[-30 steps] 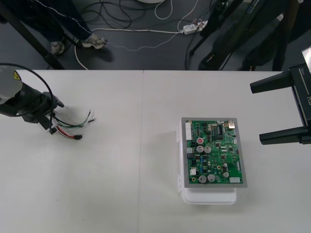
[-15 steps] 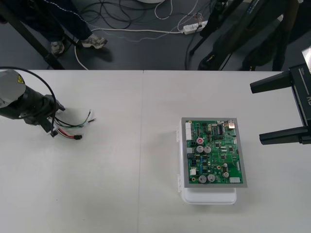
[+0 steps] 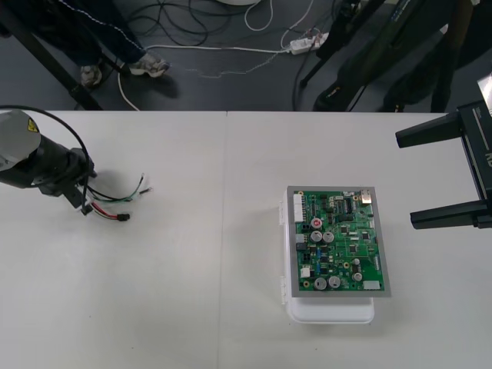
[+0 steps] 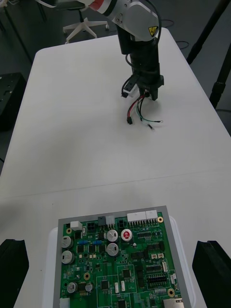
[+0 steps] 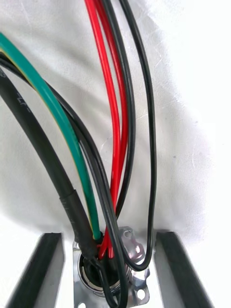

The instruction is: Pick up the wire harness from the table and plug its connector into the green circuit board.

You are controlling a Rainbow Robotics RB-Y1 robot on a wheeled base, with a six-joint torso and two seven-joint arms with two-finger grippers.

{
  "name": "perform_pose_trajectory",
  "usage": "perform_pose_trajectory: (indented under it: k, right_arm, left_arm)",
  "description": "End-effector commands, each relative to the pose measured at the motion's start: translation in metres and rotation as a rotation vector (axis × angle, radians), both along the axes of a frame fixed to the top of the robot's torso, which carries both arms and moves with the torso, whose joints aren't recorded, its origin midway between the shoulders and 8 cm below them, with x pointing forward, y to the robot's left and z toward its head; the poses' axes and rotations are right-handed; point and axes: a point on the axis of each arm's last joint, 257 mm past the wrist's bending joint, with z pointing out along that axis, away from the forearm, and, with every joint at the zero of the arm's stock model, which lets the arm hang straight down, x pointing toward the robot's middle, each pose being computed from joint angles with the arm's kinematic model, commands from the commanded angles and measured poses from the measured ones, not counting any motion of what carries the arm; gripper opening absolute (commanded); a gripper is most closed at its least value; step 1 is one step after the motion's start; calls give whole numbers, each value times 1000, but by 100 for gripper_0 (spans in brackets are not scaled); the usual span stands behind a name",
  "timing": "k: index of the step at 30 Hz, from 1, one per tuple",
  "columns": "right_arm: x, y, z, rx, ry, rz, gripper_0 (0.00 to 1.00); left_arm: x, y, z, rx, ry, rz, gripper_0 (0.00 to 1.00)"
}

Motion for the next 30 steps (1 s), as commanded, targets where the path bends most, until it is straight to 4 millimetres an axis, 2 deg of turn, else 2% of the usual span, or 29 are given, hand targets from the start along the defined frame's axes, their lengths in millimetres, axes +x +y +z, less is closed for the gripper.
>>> perform_pose_trajectory:
  k: [1,3,17,26,30]
  right_arm:
    - [2,-8,8,-23,5,-43,100]
    - [2,-8,8,-23,5,-43,100]
    - [2,-8,8,-23,5,-43,100]
    - [2,-8,8,-23,5,-43,100]
    - [2,-8,8,-23,5,-43,100]
  left_arm:
    - [16,-5,10,34,-52,-56,12]
    - [16,-5,10,35,-52,-57,0]
    - [17,-6,13,38,-51,-62,0]
    - [8,-13,40,-6,29,-69,0]
    - [3,-20,58,-52,64,-75,0]
